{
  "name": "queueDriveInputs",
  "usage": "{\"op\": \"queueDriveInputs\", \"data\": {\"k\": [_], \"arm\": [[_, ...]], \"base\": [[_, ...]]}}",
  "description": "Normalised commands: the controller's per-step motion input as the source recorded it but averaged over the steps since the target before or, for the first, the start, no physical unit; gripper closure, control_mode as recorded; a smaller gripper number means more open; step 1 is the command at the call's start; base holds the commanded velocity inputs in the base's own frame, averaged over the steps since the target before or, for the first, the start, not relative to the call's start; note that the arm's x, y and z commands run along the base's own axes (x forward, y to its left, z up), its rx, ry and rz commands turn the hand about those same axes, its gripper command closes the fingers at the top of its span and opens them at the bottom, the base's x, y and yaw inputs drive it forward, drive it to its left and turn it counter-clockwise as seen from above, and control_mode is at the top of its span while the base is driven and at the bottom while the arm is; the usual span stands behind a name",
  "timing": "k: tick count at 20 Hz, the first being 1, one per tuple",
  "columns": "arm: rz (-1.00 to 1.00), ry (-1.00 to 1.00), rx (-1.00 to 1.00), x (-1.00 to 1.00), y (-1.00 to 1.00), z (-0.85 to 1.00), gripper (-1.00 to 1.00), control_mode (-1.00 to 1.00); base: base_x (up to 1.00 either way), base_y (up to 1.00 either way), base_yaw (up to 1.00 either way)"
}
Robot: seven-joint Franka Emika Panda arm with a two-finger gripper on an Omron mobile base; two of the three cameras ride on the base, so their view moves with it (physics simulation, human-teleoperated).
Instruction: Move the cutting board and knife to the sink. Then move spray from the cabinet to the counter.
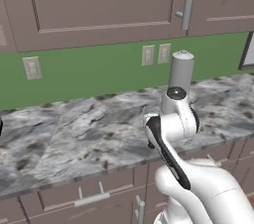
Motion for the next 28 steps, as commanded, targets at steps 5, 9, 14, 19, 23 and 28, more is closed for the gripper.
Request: {"op": "queueDriveInputs", "data": {"k": [5,9,14,19,23,28], "arm": [[-0.19,0.26,0.07,0.01,0.00,-0.35,-1.00,-1.00],[-0.04,0.24,0.08,0.22,0.00,-0.12,-1.00,-1.00],[0.00,0.15,0.05,0.36,0.00,-0.03,-1.00,-1.00],[0.00,0.09,0.02,0.23,0.01,-0.13,-1.00,-1.00],[0.00,0.08,0.00,0.10,0.11,-0.35,-1.00,-1.00],[0.00,0.08,0.00,0.10,0.05,-0.37,-1.00,-1.00]], "base": [[0.00,0.00,0.00],[0.00,0.00,0.00],[0.00,0.00,0.00],[0.00,0.00,0.00],[0.00,0.00,0.00],[0.00,0.00,0.00]]}}
